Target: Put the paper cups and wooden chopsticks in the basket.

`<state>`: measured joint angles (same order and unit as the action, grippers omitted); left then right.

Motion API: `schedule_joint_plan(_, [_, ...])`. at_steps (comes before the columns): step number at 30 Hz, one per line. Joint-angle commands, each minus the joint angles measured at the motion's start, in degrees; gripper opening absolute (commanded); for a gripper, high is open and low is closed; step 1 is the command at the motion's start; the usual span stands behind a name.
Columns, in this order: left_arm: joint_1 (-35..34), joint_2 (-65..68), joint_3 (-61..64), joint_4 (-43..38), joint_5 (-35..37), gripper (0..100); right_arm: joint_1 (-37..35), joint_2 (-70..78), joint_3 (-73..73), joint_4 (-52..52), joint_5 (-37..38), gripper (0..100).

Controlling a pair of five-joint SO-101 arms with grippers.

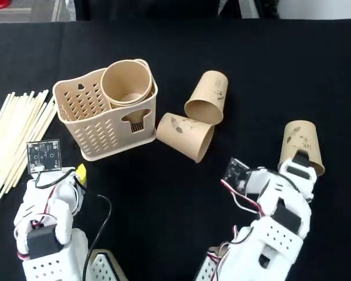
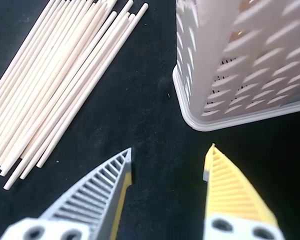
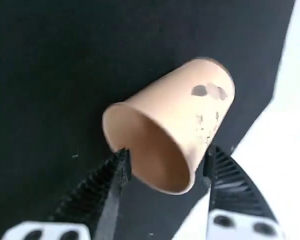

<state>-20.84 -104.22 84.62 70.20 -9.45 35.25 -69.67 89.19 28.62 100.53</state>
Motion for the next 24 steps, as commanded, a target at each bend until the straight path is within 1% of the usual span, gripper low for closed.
schedule_joint_plan(1, [0.04,-0.18,-0.22,-0.97,0.18,23,0.88,7.78,-0.75,-10.20,0.53,25.1])
schedule_joint_plan(4, [0.04,-0.18,-0.22,-0.97,0.18,23,0.88,18.07,-4.79,-16.00,-0.09,24.7])
schedule_joint_plan(8, [0.04,-0.18,-0.13,-0.97,0.18,23,0.79,33.98,-13.23,-22.24,-4.22,23.8])
schedule_joint_plan(10, [0.04,-0.18,-0.13,-0.97,0.18,23,0.97,41.01,-17.63,-24.53,-5.27,17.5])
schedule_joint_plan(13, [0.04,-0.18,-0.13,-0.97,0.18,23,1.23,47.87,-22.55,-27.08,-7.47,1.2])
schedule_joint_plan(14, [0.04,-0.18,-0.13,-0.97,0.18,23,1.23,48.92,-23.52,-27.69,-9.14,1.2])
schedule_joint_plan(15, [0.04,-0.18,-0.13,-0.97,0.18,23,1.32,49.36,-24.22,-27.96,-10.81,3.6])
schedule_joint_plan(18, [0.04,-0.18,-0.13,-0.97,0.18,23,1.23,48.48,-25.54,-27.69,-14.33,1.0])
schedule_joint_plan(20, [0.04,-0.18,-0.13,-0.97,0.18,23,1.23,46.64,-26.07,-26.73,-17.23,1.2])
schedule_joint_plan(22, [0.04,-0.18,-0.13,-0.97,0.18,23,1.14,43.82,-28.26,-21.98,-21.71,1.2])
schedule_joint_plan(24, [0.04,-0.18,-0.13,-0.97,0.18,23,1.14,40.40,-32.48,-12.40,-25.67,1.2])
